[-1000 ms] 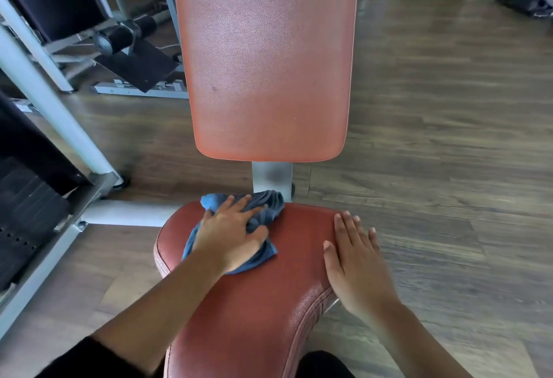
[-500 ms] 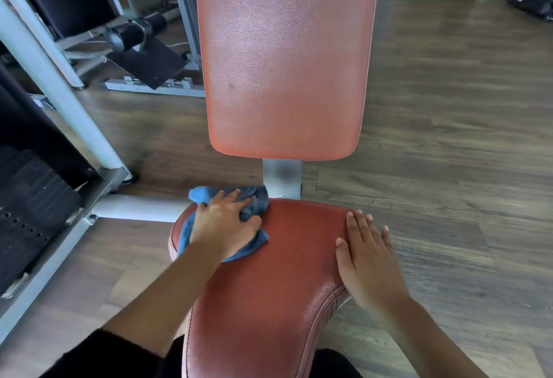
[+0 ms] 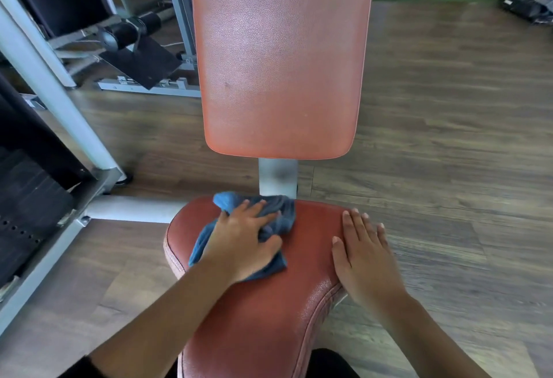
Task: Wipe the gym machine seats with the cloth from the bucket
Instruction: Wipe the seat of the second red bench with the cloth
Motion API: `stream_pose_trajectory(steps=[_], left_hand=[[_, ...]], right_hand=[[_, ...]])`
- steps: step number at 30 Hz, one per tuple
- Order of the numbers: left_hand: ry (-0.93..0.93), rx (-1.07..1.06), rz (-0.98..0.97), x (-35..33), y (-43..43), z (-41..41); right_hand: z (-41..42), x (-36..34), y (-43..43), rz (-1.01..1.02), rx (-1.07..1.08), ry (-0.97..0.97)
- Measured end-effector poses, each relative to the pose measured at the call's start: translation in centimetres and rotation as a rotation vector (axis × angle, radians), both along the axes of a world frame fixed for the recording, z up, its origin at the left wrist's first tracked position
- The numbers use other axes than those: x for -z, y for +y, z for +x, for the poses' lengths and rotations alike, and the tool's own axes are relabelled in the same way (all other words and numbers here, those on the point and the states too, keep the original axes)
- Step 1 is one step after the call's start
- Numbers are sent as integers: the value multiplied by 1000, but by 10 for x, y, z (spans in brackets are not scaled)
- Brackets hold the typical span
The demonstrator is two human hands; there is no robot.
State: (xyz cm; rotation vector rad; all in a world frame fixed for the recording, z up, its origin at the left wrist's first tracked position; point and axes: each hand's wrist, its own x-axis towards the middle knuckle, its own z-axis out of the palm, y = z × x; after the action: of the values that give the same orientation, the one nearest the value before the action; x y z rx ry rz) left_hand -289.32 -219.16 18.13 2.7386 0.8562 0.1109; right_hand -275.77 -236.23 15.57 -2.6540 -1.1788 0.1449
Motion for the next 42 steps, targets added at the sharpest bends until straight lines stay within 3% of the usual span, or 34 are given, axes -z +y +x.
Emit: stream_pose_trajectory(steps=[2,4,7,10,14,19,25,33,42], left_hand=[[-64,75,-101,0,3,-19],[-96,-13,-132,0,22,-27],[22,-139,-45,-5,28,6],[74,47,-20,-7,-8,44],[18,303,-145,-3,-7,14],[-18,158,-122,-2,22,37],[27,361,-160,8,5,76],[-6,251,-174,-4,5,82],[-53,-161,-92,-5,65,-4]], right_hand=[[0,-1,-2,17,-4,12],[-1,-1,-2,24,-5,10],[-2,0,1,40,10,15],[-1,6,2,84,15,-13],[1,0,-2,35,-31,2],[0,5,1,73,-1,-6],[-1,13,0,121,-11,-37],[1,6,-1,56,-5,-10],[0,1,-3,17,10,-9]])
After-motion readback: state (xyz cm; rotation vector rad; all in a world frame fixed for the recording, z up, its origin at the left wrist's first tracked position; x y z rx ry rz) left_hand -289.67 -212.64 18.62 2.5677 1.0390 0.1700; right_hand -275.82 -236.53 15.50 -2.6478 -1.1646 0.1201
